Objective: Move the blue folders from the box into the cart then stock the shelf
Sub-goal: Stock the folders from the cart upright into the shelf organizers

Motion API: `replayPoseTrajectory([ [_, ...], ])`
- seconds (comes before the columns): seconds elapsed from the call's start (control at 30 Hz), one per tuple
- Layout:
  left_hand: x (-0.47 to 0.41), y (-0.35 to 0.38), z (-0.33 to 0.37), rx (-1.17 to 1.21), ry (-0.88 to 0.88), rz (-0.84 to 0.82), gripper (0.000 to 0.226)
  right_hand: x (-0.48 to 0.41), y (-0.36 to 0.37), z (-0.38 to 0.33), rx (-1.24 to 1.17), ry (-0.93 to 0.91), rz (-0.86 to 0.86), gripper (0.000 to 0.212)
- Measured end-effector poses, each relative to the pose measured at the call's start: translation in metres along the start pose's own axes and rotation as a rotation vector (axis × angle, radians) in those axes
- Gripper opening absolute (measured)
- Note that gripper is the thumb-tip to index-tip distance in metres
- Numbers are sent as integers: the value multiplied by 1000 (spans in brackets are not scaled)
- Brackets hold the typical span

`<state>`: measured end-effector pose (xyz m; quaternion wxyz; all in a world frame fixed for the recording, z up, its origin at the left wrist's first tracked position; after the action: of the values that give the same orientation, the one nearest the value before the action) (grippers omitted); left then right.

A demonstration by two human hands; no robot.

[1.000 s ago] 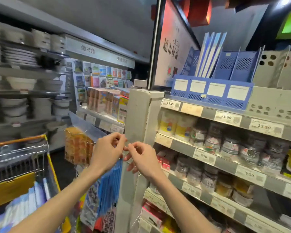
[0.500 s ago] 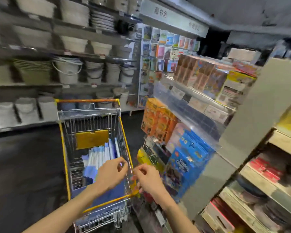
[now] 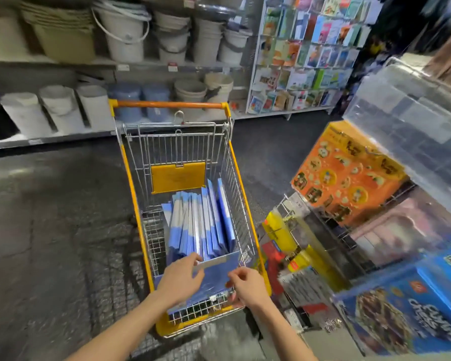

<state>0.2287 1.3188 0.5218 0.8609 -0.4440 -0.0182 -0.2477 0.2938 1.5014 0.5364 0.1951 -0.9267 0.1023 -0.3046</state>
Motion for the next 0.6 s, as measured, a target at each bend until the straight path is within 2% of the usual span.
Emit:
replayPoseTrajectory([
  [0.07,-15,10,-14,1,-13,-49,20,-23,6,2,25,23,21,19],
  [0.27,-65,48,-41,-163,-6,-221,54,-95,10,-7,215,18,66,21],
  [0.4,-90,68,-47,-164,-54,-328,58,-152,6,-24,215,-3,64,26],
  [0.6,-112,91,-63,-63,-152,-365,57,-237,15,-19,264,50,38,43],
])
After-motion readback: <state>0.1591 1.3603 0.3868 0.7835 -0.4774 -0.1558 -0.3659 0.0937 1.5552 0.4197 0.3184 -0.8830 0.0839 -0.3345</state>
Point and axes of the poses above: each hand's wrist, its own x-axis away from the middle knuckle, its own y-axis out of the palm, z = x × y, the point moved 4 cm from there along -x, towards the middle knuckle, and after that the axes turned 1 degree about -x, right-handed, at the moved point
